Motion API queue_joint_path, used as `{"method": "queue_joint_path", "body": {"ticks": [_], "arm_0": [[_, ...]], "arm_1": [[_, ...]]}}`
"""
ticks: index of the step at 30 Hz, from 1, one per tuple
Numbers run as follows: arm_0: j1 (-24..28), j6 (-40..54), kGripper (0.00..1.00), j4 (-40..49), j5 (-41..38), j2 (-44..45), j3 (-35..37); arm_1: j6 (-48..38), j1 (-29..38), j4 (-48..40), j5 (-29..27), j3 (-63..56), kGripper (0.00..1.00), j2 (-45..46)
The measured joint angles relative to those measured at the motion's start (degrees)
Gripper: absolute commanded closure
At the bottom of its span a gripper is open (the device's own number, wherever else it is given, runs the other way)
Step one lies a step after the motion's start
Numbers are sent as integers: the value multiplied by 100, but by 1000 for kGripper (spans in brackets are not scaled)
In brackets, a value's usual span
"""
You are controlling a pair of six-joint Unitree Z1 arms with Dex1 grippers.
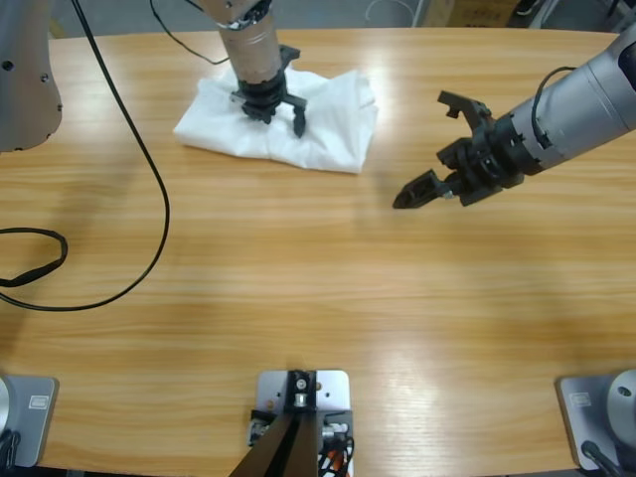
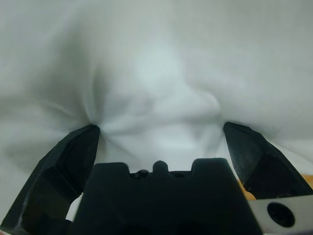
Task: Fold clothes
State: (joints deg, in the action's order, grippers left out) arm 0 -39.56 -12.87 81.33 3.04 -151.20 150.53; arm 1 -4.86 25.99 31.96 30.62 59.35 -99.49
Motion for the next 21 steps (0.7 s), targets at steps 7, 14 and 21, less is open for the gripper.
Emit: {"method": "queue_joint_path", "body": {"ticks": [7, 14, 21], "arm_0": [[252, -163, 9, 389, 57, -86, 82], [822, -278, 9, 479, 209, -71, 90], [1278, -278, 9, 484, 185, -20, -16]], "arm_1": [[0, -16, 4, 69, 276, 0, 0], [0, -16, 15, 80, 347, 0, 0], [0, -16, 73, 80, 365, 0, 8]]}}
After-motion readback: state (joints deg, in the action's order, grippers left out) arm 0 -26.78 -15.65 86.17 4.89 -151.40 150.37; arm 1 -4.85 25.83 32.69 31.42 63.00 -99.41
